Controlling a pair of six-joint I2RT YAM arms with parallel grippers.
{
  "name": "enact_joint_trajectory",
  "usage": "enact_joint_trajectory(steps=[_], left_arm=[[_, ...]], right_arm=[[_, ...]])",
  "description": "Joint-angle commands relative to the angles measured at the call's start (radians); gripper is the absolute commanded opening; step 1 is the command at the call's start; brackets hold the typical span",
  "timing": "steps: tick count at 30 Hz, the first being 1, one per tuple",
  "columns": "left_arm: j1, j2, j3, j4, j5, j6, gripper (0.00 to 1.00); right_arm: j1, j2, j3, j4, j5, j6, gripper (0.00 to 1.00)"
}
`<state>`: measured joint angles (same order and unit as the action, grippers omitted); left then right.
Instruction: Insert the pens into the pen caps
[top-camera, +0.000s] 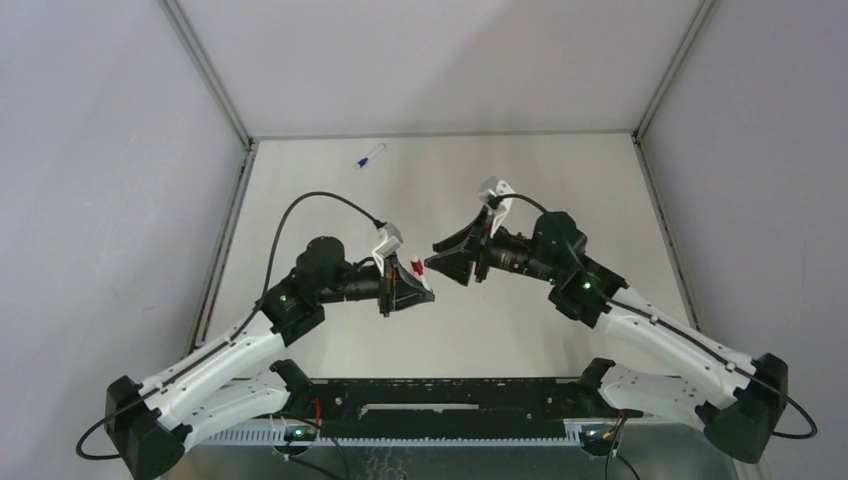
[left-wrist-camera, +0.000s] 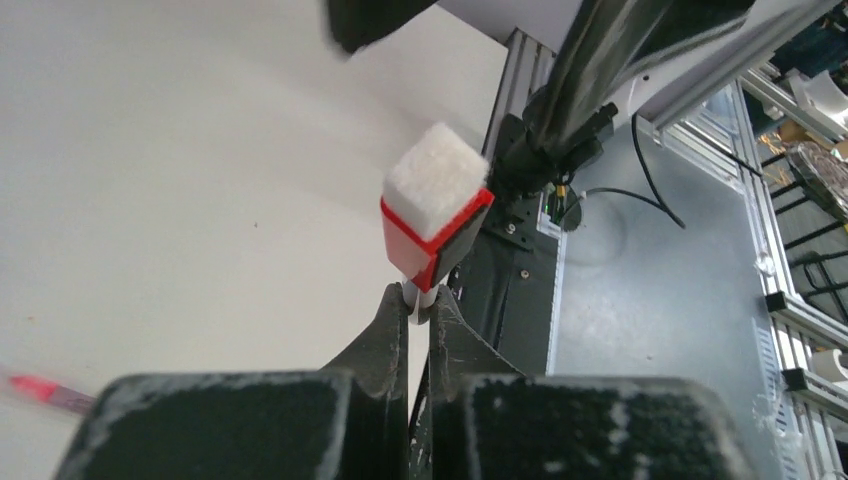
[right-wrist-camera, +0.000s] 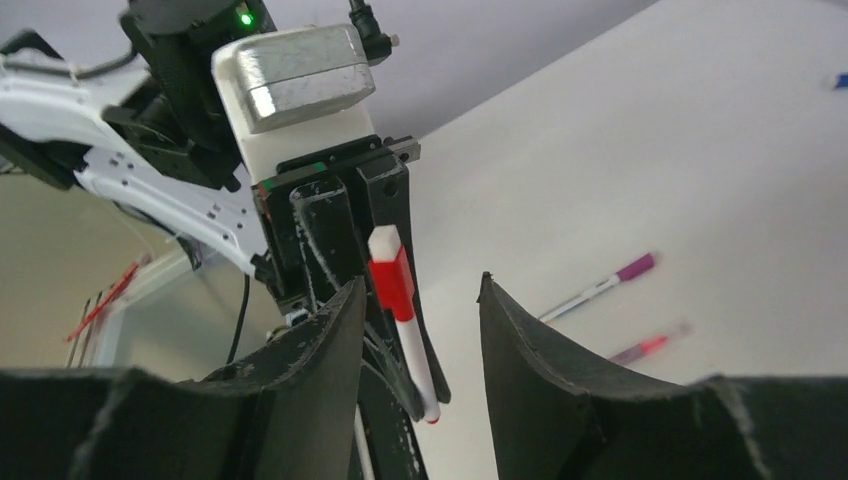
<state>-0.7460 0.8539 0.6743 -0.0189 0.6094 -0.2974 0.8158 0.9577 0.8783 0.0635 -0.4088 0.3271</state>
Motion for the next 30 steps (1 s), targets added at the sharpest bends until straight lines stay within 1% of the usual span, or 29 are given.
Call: enact_joint_trajectory(steps=[1,5,14,21,25,26,27,28,30], left_arm=[[-0.033,0.019,0.017,-0.015,0.008,0.026,0.0],[-0.035,0.023,0.023,-0.016,0.003,0.032,0.0],[-0.035,0.033,0.023,-0.016,-0.004,0.035,0.0],[-0.035,0.033,0.037,-0.033,-0.014,0.05,0.0],[-0.035,0.033,0.04,-0.039,-0.017,0.055,0.0],[-0.035,0.031,0.04,-0.041,-0.017,0.055,0.0],[-0.035,0.031,0.04,-0.042,-0.018,0.056,0.0],[-0.035,0.029,0.04,-0.043,-0.019,0.056,0.0],[-0.035,0.024,0.04,-0.047,-0.024,0.058,0.0]], right_arm=[[0.017,0.063,0.069,0.003,-0.093,-0.03,0.53],[0.031,0.091,0.103,-0.026,-0.091,-0.056,0.53],[0.047,0.117,0.114,-0.037,-0.103,-0.059,0.53],[0.075,0.155,0.146,-0.093,-0.109,-0.087,0.53],[0.079,0.172,0.156,-0.109,-0.113,-0.094,0.5],[0.08,0.175,0.159,-0.114,-0.114,-0.096,0.48],[0.08,0.179,0.162,-0.118,-0.116,-0.098,0.44],[0.08,0.182,0.165,-0.123,-0.119,-0.099,0.33],[0.079,0.19,0.175,-0.137,-0.124,-0.104,0.06]])
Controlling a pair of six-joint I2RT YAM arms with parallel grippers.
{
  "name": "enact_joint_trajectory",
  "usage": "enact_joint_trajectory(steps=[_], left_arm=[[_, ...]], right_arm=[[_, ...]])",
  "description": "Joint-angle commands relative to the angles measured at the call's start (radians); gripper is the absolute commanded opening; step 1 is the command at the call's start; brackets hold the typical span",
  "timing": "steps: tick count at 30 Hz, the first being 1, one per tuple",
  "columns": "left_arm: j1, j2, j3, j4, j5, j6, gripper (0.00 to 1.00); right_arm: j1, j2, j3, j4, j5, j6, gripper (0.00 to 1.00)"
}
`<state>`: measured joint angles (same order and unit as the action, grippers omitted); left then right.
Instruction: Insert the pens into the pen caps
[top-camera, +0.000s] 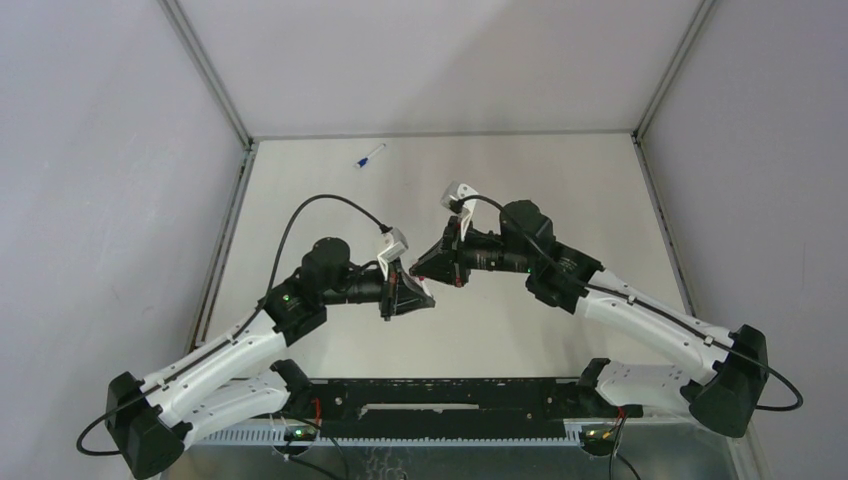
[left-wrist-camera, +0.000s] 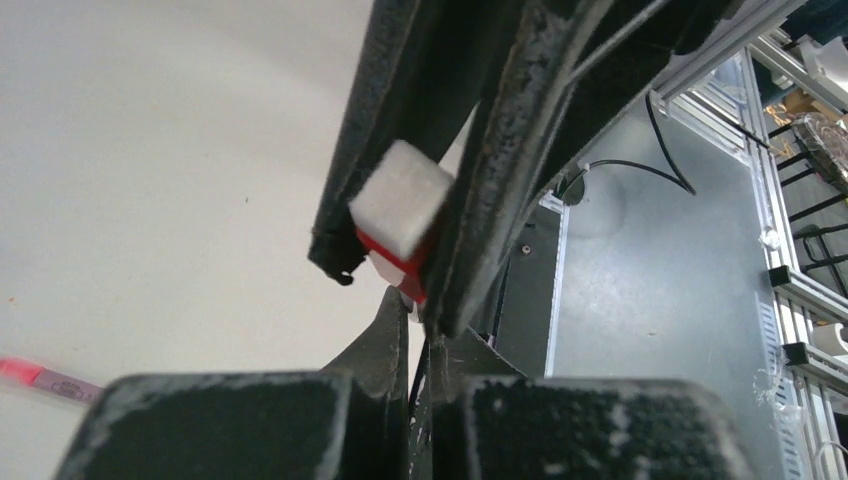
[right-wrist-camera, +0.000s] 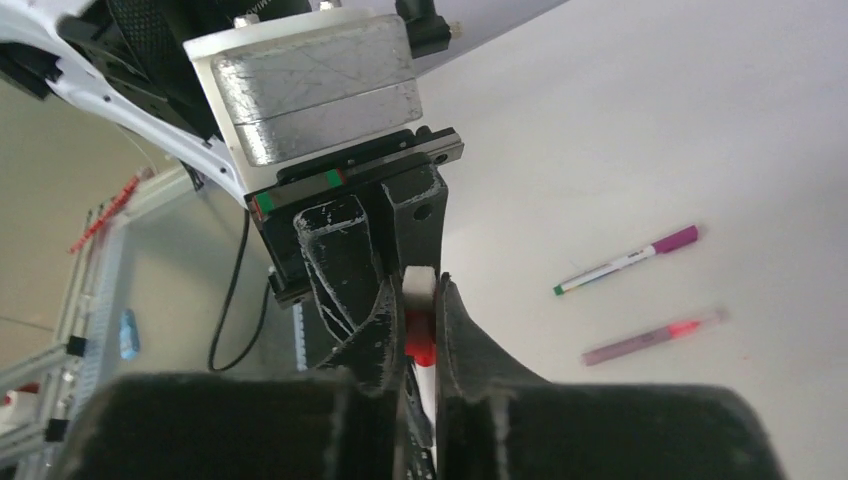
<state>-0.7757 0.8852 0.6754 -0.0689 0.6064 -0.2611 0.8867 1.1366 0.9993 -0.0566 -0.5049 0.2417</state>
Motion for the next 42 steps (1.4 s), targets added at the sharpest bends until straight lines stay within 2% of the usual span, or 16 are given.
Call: enact_joint_trajectory(steps=[1,7,16,21,29,30,34,35,42], left_arm=[[-0.005,-0.01,0.039,0.002,-0.026,0.023,0.0],[-0.005,-0.055,0.025,0.0,-0.124,0.017,0.0],[-0.005,-0.099,-0.02,0.052,-0.199,-0.013,0.25],[-0.005,-0.092,-0.026,0.065,-0.193,-0.02,0.29],[-0.005,-0.079,-0.047,0.138,-0.162,-0.044,0.43],[-0.005,-0.078,-0.05,0.142,-0.157,-0.046,0.4],[-0.005,-0.082,-0.055,0.147,-0.158,-0.041,0.04],[-0.006,-0.086,-0.056,0.147,-0.161,-0.04,0.01],[-0.005,-0.146,-0.071,0.14,-0.249,-0.031,0.0]], right_arm=[[0.008,0.017,0.06,-0.025,-0.03,-0.019,0.0],[-0.003,0.009,0.054,-0.028,0.021,0.001,0.0],[-0.053,-0.083,-0.026,0.138,0.077,0.107,0.0],[-0.054,-0.086,-0.035,0.175,0.058,0.136,0.0],[-0.052,-0.096,-0.054,0.221,0.05,0.164,0.0],[-0.051,-0.097,-0.056,0.223,0.049,0.165,0.0],[-0.052,-0.097,-0.056,0.223,0.047,0.166,0.0],[-0.052,-0.097,-0.057,0.221,0.046,0.165,0.0],[-0.047,-0.11,-0.12,0.232,0.053,0.187,0.0]])
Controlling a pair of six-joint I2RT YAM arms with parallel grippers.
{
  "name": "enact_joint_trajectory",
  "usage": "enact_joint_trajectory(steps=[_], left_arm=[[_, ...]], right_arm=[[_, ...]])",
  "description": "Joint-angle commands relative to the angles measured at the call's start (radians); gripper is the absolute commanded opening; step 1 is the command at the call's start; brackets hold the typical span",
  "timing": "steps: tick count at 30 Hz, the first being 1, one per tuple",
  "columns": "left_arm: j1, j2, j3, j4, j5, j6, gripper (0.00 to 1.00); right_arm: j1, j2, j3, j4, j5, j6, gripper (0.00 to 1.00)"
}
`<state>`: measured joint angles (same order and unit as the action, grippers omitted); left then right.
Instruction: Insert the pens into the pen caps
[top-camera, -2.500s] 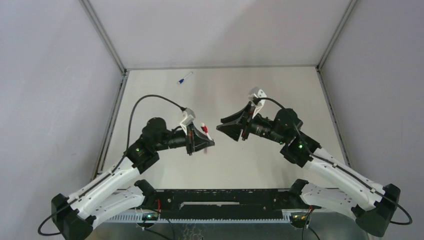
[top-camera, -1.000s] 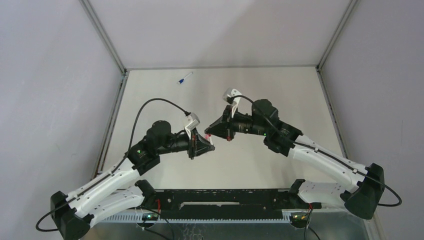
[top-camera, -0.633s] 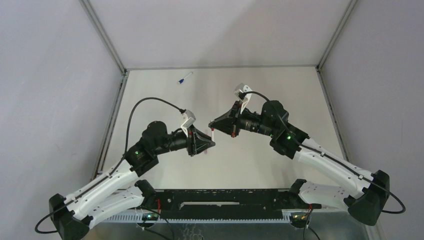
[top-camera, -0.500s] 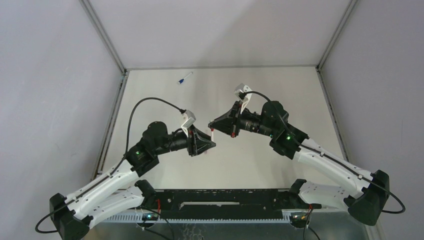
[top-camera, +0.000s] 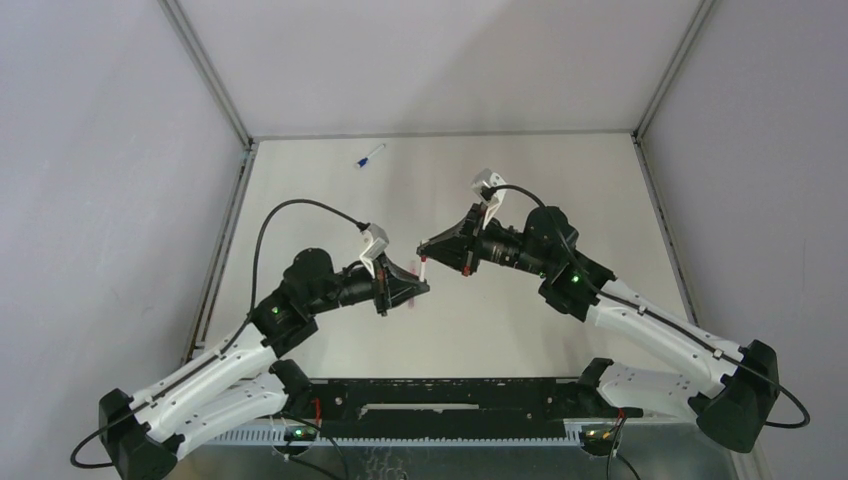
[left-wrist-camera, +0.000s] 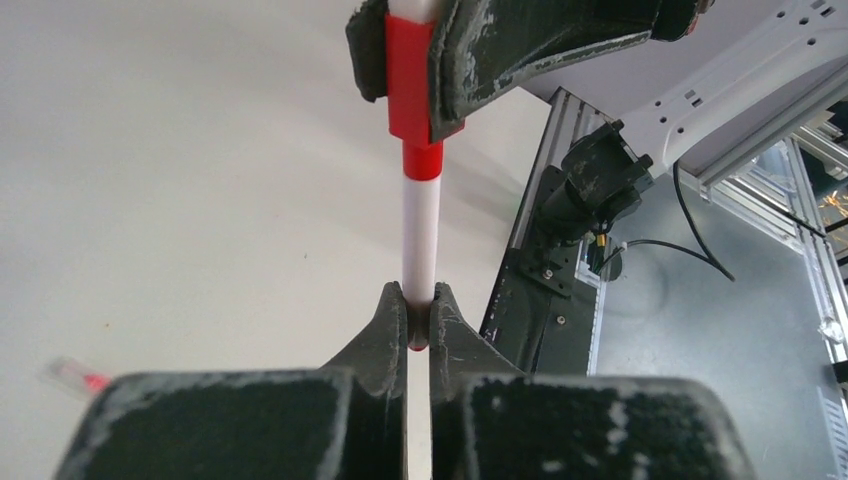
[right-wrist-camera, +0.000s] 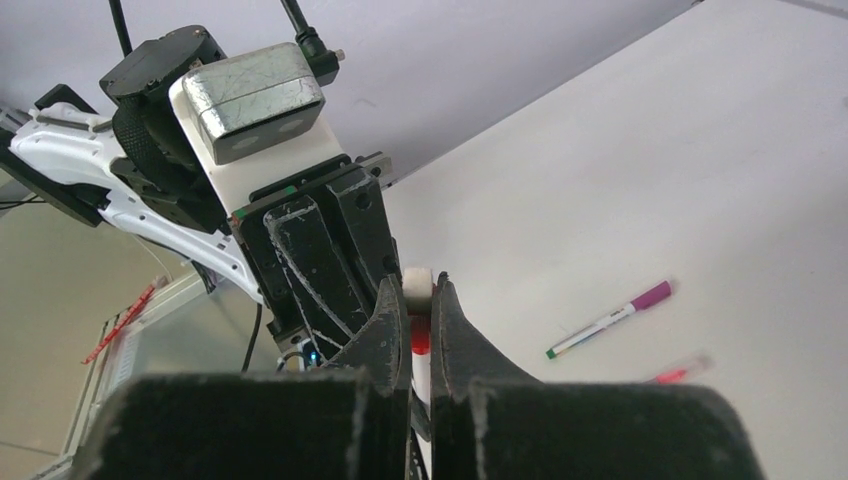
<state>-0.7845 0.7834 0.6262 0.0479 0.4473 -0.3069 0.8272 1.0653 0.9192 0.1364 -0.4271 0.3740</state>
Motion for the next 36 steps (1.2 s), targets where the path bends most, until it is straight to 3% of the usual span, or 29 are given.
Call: enact_joint_trajectory(steps=[1,7,17,22,23,26,29,32,36], left_arm=[[0.004,-0.054,-0.018,0.014,-0.113,0.021,0.0],[0.005,-0.087,0.018,-0.009,-0.231,0.067,0.0],[0.005,-0.052,0.062,0.023,-0.259,0.086,0.0],[0.005,-0.053,0.071,-0.006,-0.269,0.075,0.0],[0.005,-0.044,0.069,-0.009,-0.258,0.063,0.0],[0.003,-0.001,0.03,0.002,-0.261,0.025,0.0],[-0.006,0.062,-0.027,0.01,-0.351,-0.011,0.0],[-0.027,0.177,-0.022,-0.024,-0.493,-0.092,0.0],[-0.09,0.426,0.114,-0.175,-0.642,-0.193,0.0]], right_arm=[[0.019,-0.043,-0.055,0.042,-0.019,0.057,0.0],[0.093,-0.037,-0.161,0.06,0.04,0.075,0.0],[0.218,0.035,-0.298,0.235,0.106,0.201,0.0],[0.157,-0.023,-0.239,0.176,0.106,0.155,0.0],[0.102,-0.056,-0.185,0.123,0.093,0.131,0.05],[-0.065,-0.152,0.049,-0.053,0.131,0.013,0.44],[-0.223,-0.235,0.205,-0.121,0.253,-0.048,0.61],[-0.308,-0.304,0.229,-0.178,0.318,-0.044,0.74],[-0.331,-0.387,0.165,-0.342,0.378,-0.034,0.75]])
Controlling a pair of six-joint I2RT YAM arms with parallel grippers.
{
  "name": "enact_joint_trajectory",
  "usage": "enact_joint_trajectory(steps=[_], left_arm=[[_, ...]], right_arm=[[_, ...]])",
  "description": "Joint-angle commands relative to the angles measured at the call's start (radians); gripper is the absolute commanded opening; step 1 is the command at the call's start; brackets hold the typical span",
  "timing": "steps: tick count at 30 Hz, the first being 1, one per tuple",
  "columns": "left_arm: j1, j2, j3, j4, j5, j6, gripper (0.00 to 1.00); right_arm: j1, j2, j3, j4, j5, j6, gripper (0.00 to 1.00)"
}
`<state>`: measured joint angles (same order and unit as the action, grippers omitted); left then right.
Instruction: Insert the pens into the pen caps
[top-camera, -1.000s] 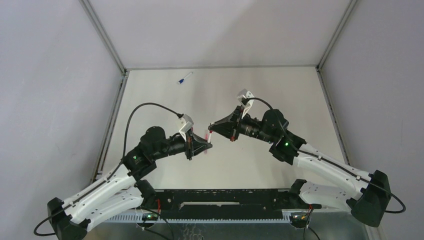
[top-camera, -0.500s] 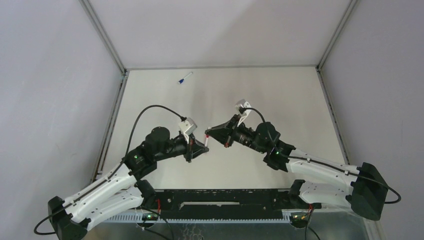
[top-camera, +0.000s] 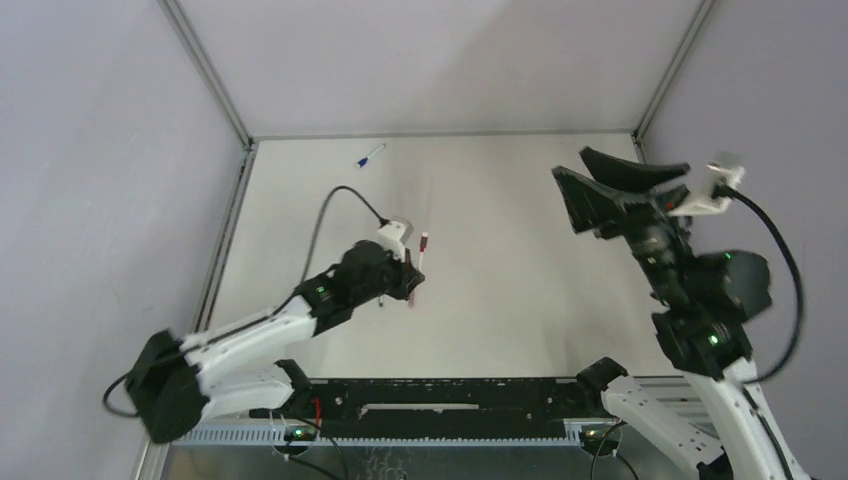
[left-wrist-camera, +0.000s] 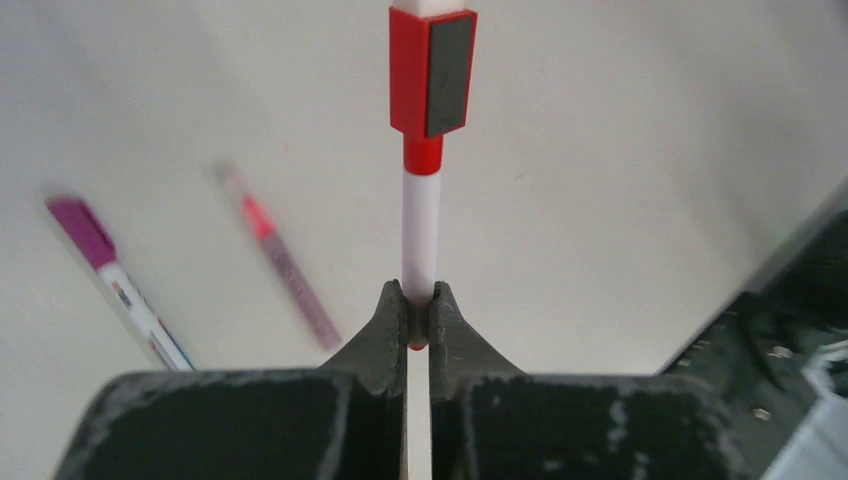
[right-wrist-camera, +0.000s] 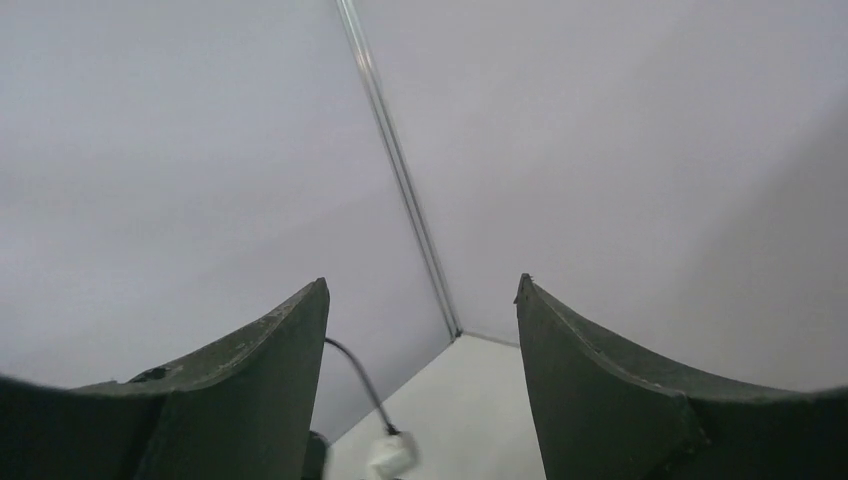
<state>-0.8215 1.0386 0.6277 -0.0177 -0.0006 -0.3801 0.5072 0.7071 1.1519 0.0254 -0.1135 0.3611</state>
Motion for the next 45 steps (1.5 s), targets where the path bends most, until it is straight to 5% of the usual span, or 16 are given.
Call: enact_joint_trajectory(steps=[1,8,16,24,27,30,32,34,40,45], left_arm=[[-0.08,0.237,0.161,-0.146,-0.216,-0.126,0.0],[-0.207,0.633,0.501,-0.396,-0.291,-0.211,0.0],[-0.228,0.779,0.624,-0.475,-0.244,-0.315,0.02],[-0.229,0.825,0.636,-0.525,-0.234,-0.367,0.2],[-0.229,0.806,0.638,-0.535,-0.252,-0.388,0.43],[-0.224,0.768,0.675,-0.574,-0.289,-0.378,0.51],[-0.21,0.729,0.718,-0.615,-0.324,-0.341,0.69],[-0.174,0.67,0.77,-0.658,-0.38,-0.261,0.77],[0.196,0.514,0.826,-0.576,-0.256,0.103,0.79],[0.383,0.7,1.004,-0.534,-0.205,0.451,0.79]], right_arm=[[-0.012,-0.055,-0.1,-0.253,0.07,-0.011,0.75],[-0.013,-0.229,-0.21,-0.399,0.102,-0.004,0.76],[-0.013,-0.324,-0.21,-0.516,0.149,-0.061,0.76],[-0.013,-0.329,-0.212,-0.53,0.13,-0.089,0.75],[-0.012,-0.329,-0.212,-0.531,0.132,-0.099,0.78],[-0.013,-0.328,-0.215,-0.53,0.149,-0.108,0.85],[-0.013,-0.322,-0.216,-0.529,0.151,-0.114,0.87],[-0.013,-0.314,-0.22,-0.523,0.142,-0.121,0.89],[-0.013,-0.262,-0.231,-0.495,0.035,-0.136,0.9],[-0.015,-0.215,-0.231,-0.451,-0.065,-0.128,0.92]])
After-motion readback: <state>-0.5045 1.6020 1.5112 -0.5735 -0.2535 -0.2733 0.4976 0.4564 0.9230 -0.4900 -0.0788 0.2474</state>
